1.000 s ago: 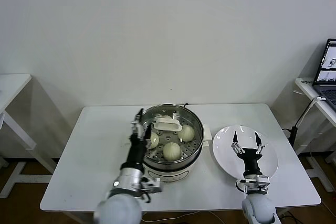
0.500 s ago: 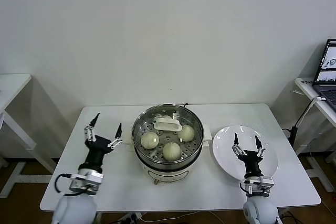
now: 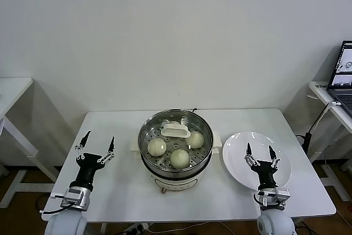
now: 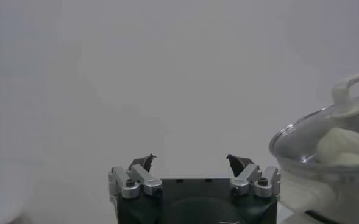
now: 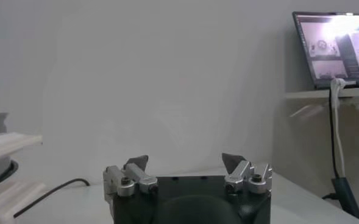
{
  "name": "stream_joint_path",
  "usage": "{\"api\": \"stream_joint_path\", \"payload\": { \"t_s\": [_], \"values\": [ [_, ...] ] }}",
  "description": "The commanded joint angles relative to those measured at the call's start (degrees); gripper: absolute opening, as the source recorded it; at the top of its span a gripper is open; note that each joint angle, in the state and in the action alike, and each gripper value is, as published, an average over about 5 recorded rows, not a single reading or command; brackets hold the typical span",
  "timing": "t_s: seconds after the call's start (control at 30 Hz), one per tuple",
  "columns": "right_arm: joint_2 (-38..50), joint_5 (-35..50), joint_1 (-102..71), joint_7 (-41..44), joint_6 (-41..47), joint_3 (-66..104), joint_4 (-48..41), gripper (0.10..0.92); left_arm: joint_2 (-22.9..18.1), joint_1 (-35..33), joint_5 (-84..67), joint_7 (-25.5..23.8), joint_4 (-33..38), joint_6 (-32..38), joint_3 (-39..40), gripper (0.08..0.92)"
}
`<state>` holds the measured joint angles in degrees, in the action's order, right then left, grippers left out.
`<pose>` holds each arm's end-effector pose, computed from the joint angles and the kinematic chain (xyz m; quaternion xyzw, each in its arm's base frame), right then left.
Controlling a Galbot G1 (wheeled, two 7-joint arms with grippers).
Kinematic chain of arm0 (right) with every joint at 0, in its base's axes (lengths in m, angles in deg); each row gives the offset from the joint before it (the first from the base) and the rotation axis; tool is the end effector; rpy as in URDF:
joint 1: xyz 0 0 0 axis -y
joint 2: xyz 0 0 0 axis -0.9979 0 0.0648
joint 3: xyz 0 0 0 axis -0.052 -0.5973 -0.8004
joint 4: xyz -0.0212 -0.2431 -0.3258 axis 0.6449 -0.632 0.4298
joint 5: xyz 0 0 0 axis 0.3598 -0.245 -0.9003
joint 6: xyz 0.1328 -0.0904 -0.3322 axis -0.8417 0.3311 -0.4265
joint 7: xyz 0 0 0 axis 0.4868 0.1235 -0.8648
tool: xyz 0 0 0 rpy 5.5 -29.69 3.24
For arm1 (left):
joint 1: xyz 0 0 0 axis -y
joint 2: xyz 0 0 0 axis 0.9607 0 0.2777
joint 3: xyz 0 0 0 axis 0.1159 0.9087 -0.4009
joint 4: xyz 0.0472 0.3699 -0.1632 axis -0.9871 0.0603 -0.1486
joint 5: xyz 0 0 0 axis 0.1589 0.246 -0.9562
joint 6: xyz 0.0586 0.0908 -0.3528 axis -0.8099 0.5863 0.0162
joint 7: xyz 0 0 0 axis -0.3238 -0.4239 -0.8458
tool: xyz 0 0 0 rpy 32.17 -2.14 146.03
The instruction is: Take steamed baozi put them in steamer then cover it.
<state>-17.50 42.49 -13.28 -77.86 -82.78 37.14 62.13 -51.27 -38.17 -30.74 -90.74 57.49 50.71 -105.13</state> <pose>0.2463 -0.1197 -0.4531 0.0763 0.9966 0.0288 0.0142 0.2203 0.1102 -0.3800 0.0277 0.9845 0.1624 0.0600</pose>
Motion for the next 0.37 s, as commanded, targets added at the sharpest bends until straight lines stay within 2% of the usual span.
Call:
{"api": "stream_joint_path", "payload": {
  "t_s": [0.03, 0.37],
  "values": [
    [-0.6, -0.44, -0.3, -0.39, 0.32, -0.1, 0.6, 0.823, 0.56, -0.67, -2.45, -0.9, -4.3, 5.51, -2.59, 0.823],
    [-1.06, -1.49, -1.07, -0.69, -0.21, -0.06, 0.99, 0.823, 0.38, -0.48, -1.03, -0.86, -5.15, 6.35, -2.2, 0.823]
  ]
}}
